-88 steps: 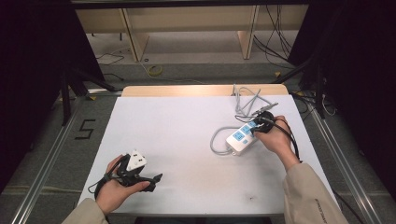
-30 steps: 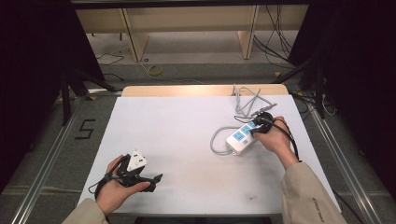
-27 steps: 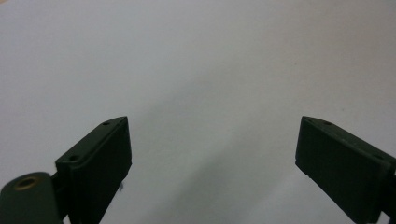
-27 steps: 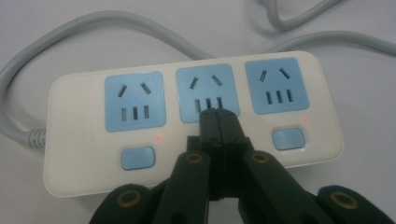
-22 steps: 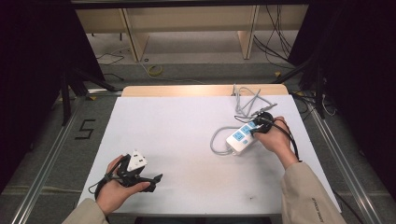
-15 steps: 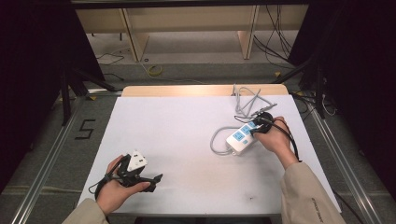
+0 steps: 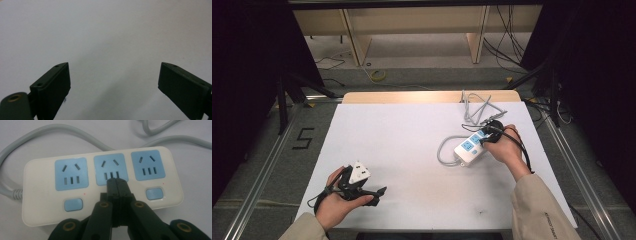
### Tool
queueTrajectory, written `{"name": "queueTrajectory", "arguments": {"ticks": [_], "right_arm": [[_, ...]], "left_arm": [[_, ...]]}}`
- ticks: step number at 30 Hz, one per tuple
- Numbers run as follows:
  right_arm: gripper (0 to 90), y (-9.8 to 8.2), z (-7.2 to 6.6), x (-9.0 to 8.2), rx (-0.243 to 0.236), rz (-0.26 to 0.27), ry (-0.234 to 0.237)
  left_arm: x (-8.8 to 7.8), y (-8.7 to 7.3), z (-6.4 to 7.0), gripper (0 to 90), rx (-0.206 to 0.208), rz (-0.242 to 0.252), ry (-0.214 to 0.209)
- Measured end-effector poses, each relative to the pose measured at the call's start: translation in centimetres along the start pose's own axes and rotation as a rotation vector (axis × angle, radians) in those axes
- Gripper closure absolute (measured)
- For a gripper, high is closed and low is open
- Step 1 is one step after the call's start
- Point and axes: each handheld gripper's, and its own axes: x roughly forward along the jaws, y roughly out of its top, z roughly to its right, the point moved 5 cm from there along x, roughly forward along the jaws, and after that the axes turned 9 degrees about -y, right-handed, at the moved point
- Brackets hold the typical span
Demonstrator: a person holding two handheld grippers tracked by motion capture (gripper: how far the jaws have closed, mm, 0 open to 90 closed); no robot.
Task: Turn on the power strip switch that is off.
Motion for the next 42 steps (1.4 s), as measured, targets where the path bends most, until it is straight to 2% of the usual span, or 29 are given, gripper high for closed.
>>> {"name": "queueTrajectory", "arguments": {"ticks": [3, 10, 11, 23, 25, 31, 35, 42], "right_arm": [[90.0, 0.0, 0.0, 0.0, -0.004, -0.017, -0.005], [90.0, 0.0, 0.0, 0.0, -0.003, -0.009, -0.005], [90.0, -0.1, 0.0, 0.0, 0.012, -0.008, 0.0], [90.0, -0.4, 0.2, 0.0, 0.044, 0.029, 0.02], [90.0, -0.5, 0.3, 0.0, 0.065, 0.038, 0.031], [90.0, -0.4, 0.3, -0.1, 0.052, 0.031, 0.03], [85.4, -0.4, 0.3, -0.2, 0.044, 0.028, 0.027], [83.4, -0.2, 0.4, -1.1, 0.055, 0.071, 0.033]], "left_arm": [[0.0, 0.0, 0.0, 10.5, 0.007, -0.002, 0.0], [0.0, 0.0, 0.0, 10.5, 0.003, -0.001, 0.001], [0.0, 0.0, 0.0, 10.5, 0.001, 0.0, 0.001], [0.0, 0.0, -0.1, 10.6, 0.006, -0.003, 0.0], [0.1, 0.0, 0.0, 10.6, 0.008, -0.004, -0.001], [0.1, 0.0, 0.0, 10.7, 0.009, -0.004, -0.002], [0.1, 0.0, 0.0, 10.8, 0.01, -0.004, -0.003], [0.1, 0.0, 0.0, 10.8, 0.008, -0.003, -0.004]]}}
